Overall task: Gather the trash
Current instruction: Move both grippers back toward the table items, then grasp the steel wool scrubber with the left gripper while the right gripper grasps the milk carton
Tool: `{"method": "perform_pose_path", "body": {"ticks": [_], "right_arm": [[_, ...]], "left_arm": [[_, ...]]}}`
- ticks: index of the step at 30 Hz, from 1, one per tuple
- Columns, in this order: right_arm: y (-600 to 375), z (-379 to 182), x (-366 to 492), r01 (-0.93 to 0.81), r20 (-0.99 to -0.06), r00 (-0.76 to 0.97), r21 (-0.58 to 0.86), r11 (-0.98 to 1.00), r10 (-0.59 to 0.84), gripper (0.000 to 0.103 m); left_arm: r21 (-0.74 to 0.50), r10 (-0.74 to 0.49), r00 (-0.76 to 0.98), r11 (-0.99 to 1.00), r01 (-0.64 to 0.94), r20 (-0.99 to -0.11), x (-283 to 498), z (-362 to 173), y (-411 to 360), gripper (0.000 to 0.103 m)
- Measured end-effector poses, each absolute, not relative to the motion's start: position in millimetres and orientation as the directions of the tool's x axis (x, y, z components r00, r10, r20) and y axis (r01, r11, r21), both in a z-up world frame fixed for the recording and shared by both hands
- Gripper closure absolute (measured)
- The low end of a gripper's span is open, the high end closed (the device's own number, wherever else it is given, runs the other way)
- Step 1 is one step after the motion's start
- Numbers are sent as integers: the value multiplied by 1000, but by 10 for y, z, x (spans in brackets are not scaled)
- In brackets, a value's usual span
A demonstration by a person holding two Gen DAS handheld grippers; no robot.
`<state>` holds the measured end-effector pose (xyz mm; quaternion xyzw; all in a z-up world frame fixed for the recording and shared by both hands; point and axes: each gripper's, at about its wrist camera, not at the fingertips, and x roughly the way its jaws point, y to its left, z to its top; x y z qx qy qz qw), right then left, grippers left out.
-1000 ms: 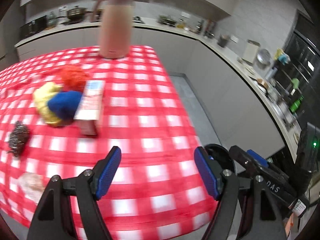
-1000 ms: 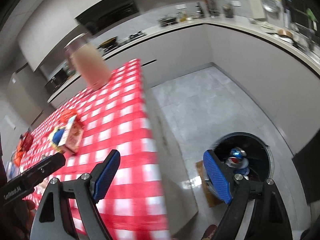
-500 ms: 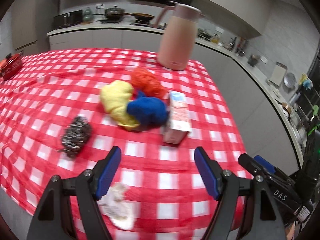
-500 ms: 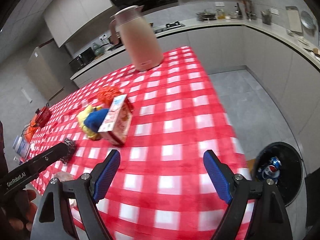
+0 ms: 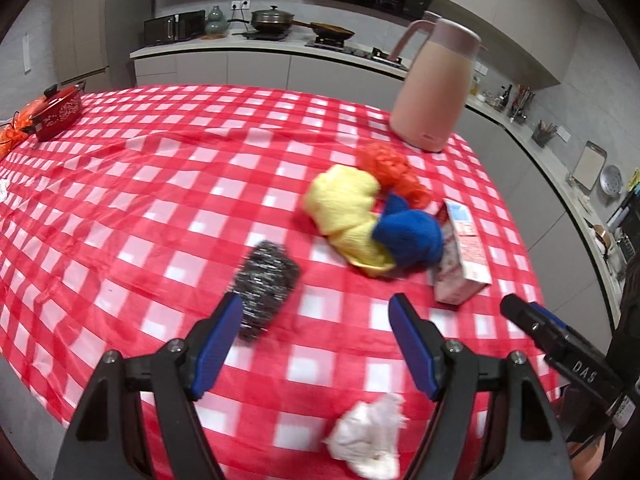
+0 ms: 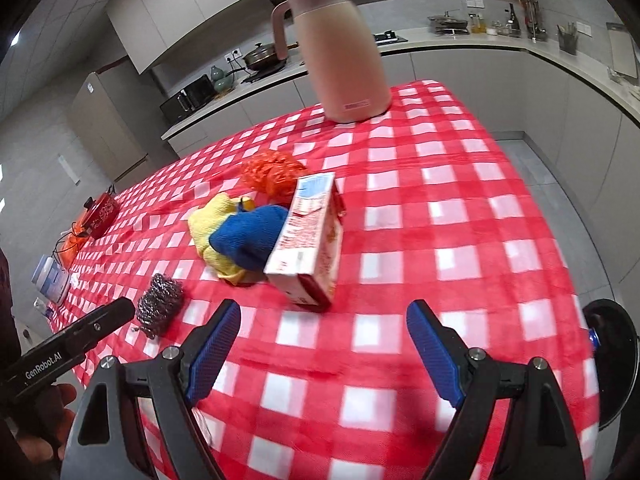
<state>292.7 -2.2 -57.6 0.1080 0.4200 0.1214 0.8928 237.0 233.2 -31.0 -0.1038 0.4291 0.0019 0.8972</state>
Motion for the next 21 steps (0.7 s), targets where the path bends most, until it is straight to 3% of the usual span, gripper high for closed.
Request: {"method": "perform_pose_path", "body": {"ticks": [21], "right_arm": [[340, -779, 3442, -48, -765, 606, 237, 970, 217, 16]], "left_arm": [[-173, -123, 566, 984, -34, -815, 2739, -764, 2700, 26]]}}
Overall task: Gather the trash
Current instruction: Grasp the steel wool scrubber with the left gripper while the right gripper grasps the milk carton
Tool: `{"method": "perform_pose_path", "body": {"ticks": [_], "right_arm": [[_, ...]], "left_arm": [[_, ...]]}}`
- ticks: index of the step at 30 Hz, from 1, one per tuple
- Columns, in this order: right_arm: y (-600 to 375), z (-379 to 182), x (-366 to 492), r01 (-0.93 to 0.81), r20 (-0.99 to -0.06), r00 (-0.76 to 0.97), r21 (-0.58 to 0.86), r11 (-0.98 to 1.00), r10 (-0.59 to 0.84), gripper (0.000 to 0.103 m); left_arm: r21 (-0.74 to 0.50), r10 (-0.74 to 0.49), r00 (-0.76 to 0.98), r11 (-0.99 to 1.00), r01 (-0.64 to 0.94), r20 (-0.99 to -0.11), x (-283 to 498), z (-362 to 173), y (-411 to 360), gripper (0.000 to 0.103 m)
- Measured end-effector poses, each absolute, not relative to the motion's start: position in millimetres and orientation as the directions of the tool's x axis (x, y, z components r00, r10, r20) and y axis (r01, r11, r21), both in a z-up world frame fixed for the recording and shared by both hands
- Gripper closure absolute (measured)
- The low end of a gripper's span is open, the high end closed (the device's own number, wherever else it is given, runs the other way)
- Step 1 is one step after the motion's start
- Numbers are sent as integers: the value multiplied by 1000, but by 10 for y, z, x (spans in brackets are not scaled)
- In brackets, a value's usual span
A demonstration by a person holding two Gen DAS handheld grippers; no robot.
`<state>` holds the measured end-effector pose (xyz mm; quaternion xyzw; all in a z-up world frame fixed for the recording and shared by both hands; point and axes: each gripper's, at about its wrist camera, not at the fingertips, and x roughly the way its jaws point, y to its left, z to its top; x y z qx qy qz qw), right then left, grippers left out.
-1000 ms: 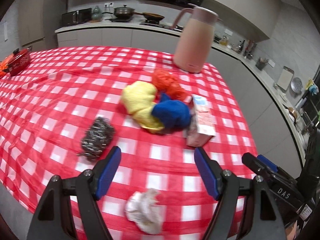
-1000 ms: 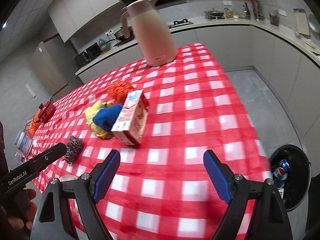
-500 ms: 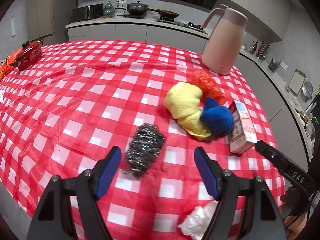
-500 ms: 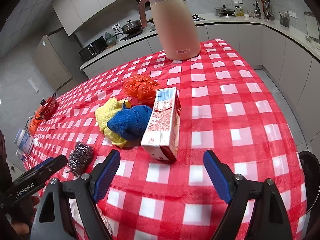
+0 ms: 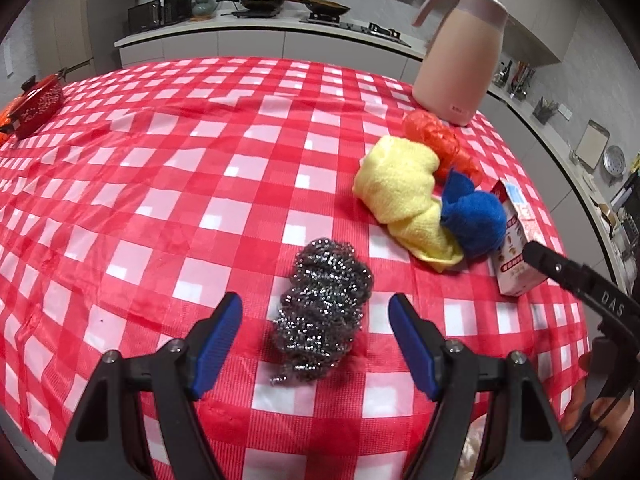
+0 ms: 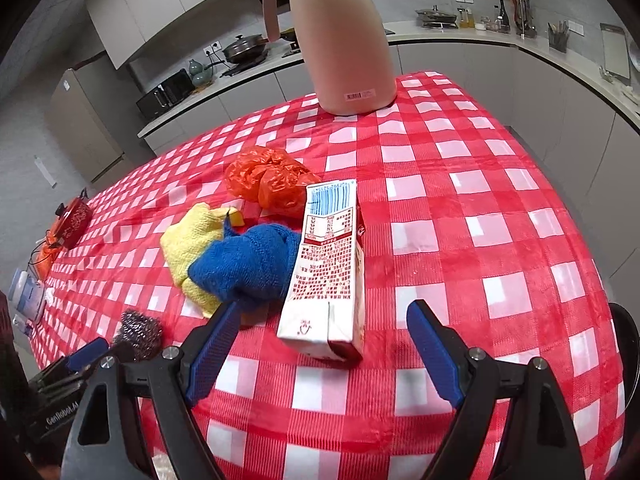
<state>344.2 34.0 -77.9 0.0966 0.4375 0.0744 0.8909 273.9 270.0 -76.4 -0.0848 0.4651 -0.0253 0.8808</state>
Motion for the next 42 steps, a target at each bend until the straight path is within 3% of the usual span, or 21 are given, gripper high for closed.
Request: {"method": "perform_pose_path", "body": {"ticks": [2, 9, 14, 31, 34, 36, 42], "right_arm": [[351, -806, 3464, -41, -767, 608, 230, 972, 207, 16], [357, -861, 3518, -25, -770, 609, 224, 974, 193, 16], [333, -879, 3544, -18, -769, 611, 223, 975, 187, 16], [301, -875, 3589, -5, -756, 633, 212, 977, 167, 17], [304, -861, 3632, 3, -755, 638, 199, 980, 151, 24], [303, -867, 3675, 8, -758, 635, 196, 981, 146, 35], [349, -902, 3802, 3, -772, 621, 176, 984, 136, 38]], "left_arm": [[-172, -126, 566, 985, -28, -814, 2749, -801, 2699, 28], [-185, -151, 549, 983, -7, -822, 2809, -921, 2690, 54], [-186, -157, 566, 983, 6, -810, 2838, -910, 2681, 62], [-212, -185, 635, 977, 34, -750, 3128, -651, 2611, 64], [-209, -188, 642, 977, 45, -743, 3196, -612, 2565, 64], [-203, -189, 646, 978, 54, -740, 3254, -599, 2529, 64], [-198, -194, 647, 978, 68, -738, 3343, -599, 2453, 64]]}}
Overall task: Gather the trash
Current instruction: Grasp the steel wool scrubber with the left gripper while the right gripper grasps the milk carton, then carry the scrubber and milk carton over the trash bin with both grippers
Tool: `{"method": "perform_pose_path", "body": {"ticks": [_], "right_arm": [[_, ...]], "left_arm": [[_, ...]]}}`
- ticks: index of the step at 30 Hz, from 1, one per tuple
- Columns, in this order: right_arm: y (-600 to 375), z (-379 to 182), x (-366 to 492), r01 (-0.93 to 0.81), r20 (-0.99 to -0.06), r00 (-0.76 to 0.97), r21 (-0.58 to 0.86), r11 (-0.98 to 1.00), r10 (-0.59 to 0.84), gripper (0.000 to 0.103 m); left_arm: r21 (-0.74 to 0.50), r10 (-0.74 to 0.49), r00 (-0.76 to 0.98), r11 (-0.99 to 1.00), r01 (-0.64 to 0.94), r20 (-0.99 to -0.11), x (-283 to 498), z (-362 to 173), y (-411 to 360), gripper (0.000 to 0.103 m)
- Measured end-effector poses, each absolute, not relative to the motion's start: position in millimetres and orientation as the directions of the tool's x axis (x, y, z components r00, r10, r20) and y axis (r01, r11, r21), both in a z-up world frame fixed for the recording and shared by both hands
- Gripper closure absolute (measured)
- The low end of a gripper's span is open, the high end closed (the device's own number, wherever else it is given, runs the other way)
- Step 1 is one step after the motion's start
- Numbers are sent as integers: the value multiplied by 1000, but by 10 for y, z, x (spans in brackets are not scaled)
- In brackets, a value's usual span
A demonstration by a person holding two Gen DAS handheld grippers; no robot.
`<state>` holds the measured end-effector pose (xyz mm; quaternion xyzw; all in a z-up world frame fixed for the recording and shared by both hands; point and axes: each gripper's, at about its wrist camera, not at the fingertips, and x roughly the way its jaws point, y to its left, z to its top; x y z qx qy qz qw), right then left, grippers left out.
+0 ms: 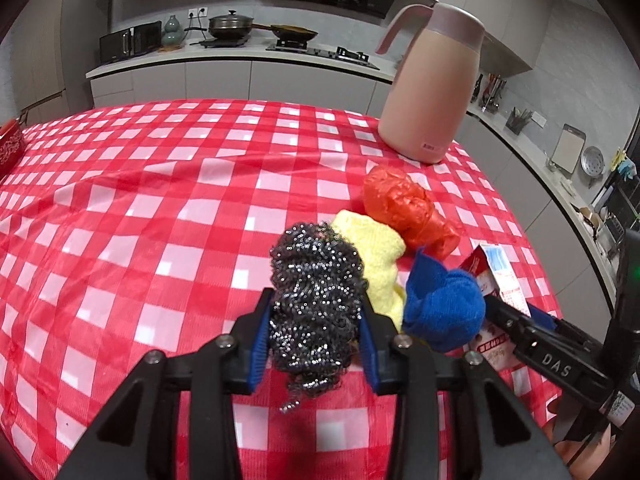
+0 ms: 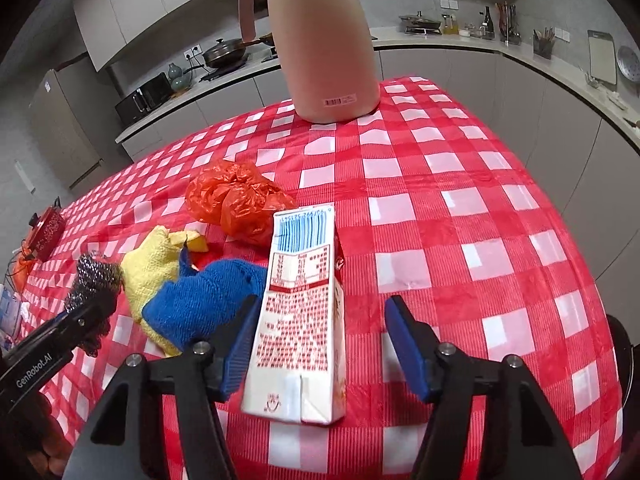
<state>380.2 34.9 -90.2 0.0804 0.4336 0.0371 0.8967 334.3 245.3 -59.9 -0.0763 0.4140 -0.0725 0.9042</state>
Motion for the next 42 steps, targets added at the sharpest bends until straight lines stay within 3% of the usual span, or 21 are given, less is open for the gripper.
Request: {"method": "perform_pose_path", "body": {"ticks": [10, 11, 12, 14, 29, 42], "right_arm": [[321, -1031, 3953, 7, -795, 589, 186, 983, 146, 38], [310, -1036, 3950, 5, -794, 588, 197, 980, 157, 41], [302, -1032, 3944, 1, -792, 587, 210, 978, 169, 53], [312, -1010, 3924, -2, -791, 590, 202, 979, 164, 67], [96, -852, 3551, -9, -754, 637, 201, 980, 160, 67], [-7, -1038, 3402, -57, -812, 553, 187, 981, 187, 66]], "left_arm": [[-185, -190, 643, 980, 75, -742, 3370, -627, 2400, 64], [-183, -188, 645, 980, 75, -741, 3369, -626, 2399, 64], [-182, -186, 646, 981, 74, -741, 3366, -625, 2398, 64], [-183, -184, 647, 981, 70, -740, 3361, -623, 2400, 64], [-171, -166, 666, 984, 58, -728, 3141, -518, 2366, 64], [-145, -127, 678, 989, 31, -724, 2865, -445, 2173, 64]]}}
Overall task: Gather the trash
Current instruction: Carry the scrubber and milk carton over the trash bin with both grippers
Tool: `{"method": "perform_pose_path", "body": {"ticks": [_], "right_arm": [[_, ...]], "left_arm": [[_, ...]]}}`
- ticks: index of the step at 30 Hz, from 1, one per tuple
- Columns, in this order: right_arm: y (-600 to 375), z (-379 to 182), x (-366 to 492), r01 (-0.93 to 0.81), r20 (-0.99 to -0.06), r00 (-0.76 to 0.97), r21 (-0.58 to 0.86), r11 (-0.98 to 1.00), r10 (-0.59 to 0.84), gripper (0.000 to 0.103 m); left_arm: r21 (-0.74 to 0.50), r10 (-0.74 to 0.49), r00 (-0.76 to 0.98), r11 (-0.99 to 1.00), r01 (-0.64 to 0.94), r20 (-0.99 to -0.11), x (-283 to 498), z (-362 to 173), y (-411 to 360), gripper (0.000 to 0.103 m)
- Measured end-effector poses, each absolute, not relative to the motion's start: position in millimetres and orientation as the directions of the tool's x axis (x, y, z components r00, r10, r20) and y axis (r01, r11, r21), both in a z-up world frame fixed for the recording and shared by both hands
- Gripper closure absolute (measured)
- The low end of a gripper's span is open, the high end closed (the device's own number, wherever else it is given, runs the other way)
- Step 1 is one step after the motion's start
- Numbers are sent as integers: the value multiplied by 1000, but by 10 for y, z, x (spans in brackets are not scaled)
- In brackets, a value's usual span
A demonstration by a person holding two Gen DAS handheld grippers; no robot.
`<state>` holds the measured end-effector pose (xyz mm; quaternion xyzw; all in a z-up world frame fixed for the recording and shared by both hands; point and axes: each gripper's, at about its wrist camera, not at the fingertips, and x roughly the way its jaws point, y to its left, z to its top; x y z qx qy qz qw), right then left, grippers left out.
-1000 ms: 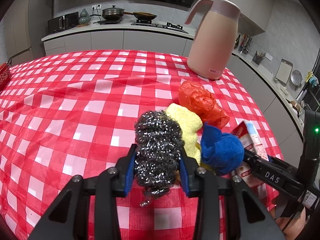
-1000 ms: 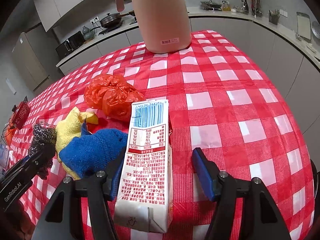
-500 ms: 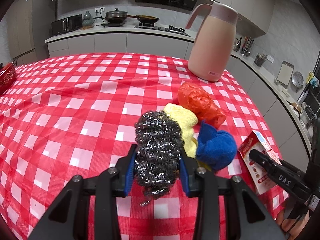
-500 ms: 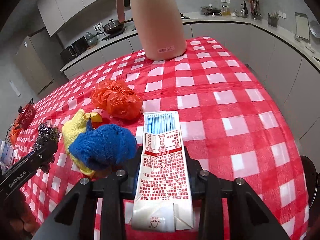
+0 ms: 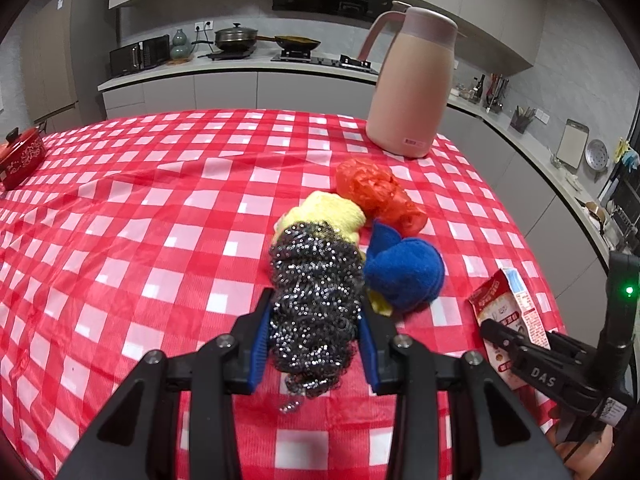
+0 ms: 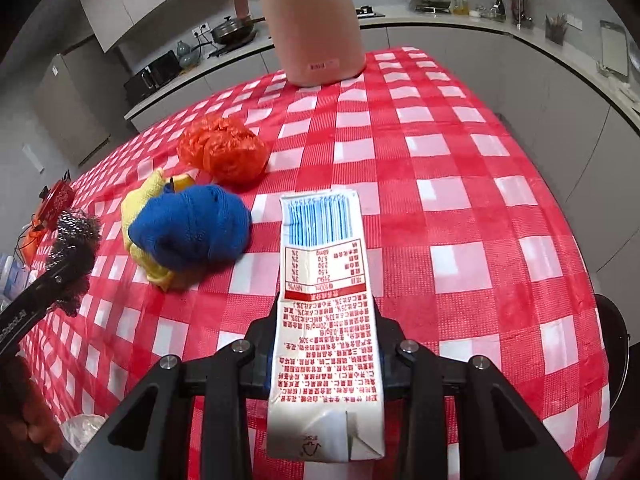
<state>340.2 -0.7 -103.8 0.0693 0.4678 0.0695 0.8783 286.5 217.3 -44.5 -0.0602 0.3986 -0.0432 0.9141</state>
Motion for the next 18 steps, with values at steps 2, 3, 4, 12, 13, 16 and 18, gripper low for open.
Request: {"method": "perform_pose_path", "body": {"ticks": [2, 3, 4, 12, 13, 16, 18], "right_arm": [[3, -1034, 3395, -76, -812, 547, 196, 978, 206, 67], [2, -1033, 3380, -84, -809, 547, 206, 975, 218, 68], [10, -1022, 3351, -91, -805, 551, 205, 975, 220, 68], [-142, -822, 3163, -85, -759, 598, 260, 962, 258, 68], [-161, -802, 3130, -83, -756, 602, 262, 961, 258, 68], [-281, -716, 3038, -69, -741, 620, 273, 959, 256, 68], [-394, -663, 2963, -54, -732, 631, 291, 955, 259, 68]], "left_arm": [[-139, -121, 682, 990, 28, -722, 2834, -425, 2153, 64], [-139, -120, 684, 990, 27, -720, 2817, -411, 2149, 64], [-138, -118, 686, 990, 26, -718, 2804, -399, 2144, 64], [-139, -129, 707, 989, 45, -696, 2690, -249, 2052, 64], [-142, -136, 709, 989, 51, -692, 2672, -218, 2025, 64], [-147, -156, 712, 986, 76, -684, 2607, -142, 1927, 64], [-155, -179, 711, 983, 100, -680, 2557, -94, 1830, 64]]}}
